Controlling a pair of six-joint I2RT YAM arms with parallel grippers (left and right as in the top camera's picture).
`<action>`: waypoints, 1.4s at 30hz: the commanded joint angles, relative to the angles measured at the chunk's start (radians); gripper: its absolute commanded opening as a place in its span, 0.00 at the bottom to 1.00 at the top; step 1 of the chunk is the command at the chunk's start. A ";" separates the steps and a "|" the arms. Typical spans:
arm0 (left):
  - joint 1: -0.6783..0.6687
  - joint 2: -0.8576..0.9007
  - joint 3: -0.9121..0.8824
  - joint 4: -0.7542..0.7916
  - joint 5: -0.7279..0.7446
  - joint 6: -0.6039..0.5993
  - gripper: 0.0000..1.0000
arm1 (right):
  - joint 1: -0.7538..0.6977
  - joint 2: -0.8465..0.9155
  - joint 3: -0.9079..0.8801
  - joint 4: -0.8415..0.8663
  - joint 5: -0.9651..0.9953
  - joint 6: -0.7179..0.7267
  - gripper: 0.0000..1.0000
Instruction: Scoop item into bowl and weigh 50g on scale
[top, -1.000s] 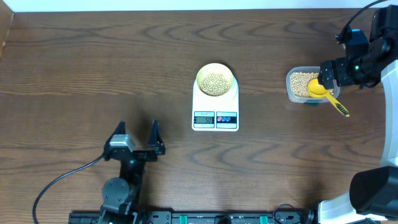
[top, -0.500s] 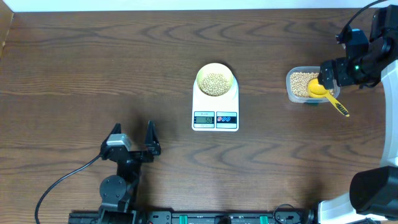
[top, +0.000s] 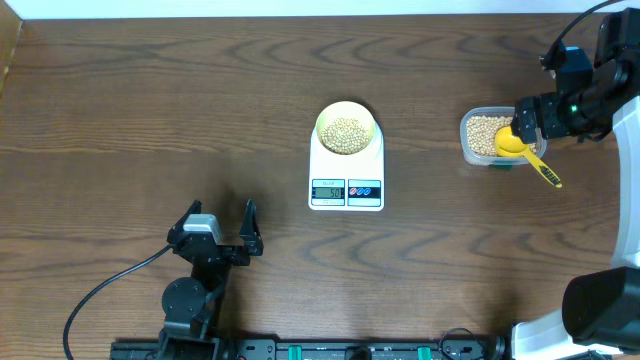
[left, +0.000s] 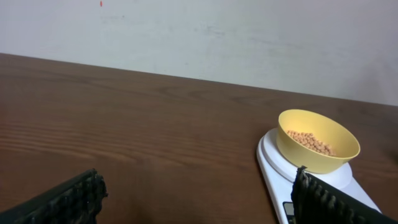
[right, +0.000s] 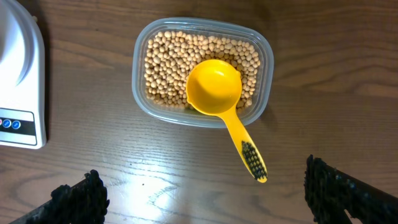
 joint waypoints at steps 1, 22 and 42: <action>0.013 -0.009 -0.010 -0.051 -0.006 0.043 0.98 | -0.003 -0.014 0.014 -0.001 -0.009 -0.006 0.99; 0.129 -0.007 -0.010 -0.050 -0.012 0.043 0.98 | -0.003 -0.014 0.014 -0.001 -0.009 -0.006 0.99; 0.129 -0.006 -0.010 -0.050 -0.012 0.043 0.98 | -0.003 -0.014 0.014 -0.001 -0.009 -0.006 0.99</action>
